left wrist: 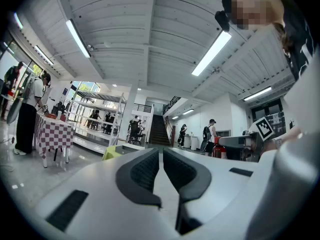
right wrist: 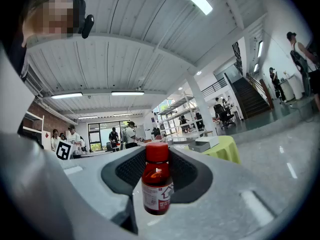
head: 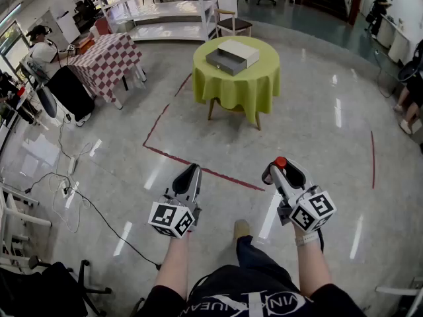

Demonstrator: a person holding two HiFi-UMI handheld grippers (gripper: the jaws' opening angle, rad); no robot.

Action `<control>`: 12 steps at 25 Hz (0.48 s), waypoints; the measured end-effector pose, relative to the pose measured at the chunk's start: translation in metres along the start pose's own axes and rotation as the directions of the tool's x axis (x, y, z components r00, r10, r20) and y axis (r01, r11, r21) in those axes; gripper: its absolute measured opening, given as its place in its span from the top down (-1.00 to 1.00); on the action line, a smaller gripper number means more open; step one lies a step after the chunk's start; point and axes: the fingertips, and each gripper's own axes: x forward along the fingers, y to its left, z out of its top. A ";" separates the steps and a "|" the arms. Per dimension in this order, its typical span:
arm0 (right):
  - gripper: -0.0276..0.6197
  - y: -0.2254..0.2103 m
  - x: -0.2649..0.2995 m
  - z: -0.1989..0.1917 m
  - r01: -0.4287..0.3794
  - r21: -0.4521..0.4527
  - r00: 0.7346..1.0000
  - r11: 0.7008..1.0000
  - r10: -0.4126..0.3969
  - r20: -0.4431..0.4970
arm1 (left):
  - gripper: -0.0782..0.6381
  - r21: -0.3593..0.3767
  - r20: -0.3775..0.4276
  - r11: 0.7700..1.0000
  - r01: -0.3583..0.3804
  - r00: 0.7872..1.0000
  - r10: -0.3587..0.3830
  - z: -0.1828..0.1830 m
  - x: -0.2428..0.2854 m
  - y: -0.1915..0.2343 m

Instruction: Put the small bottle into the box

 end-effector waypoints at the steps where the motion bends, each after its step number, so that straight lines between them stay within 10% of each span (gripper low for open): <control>1: 0.48 -0.007 0.008 0.001 -0.002 0.004 1.000 1.000 0.002 -0.001 | 0.69 0.004 -0.003 1.000 0.000 1.000 0.000 0.002 0.009 0.004; 12: 0.48 -0.092 0.091 0.010 -0.014 0.026 1.000 1.000 0.015 -0.022 | 0.69 0.006 -0.022 0.999 -0.044 0.999 0.044 0.006 0.108 0.048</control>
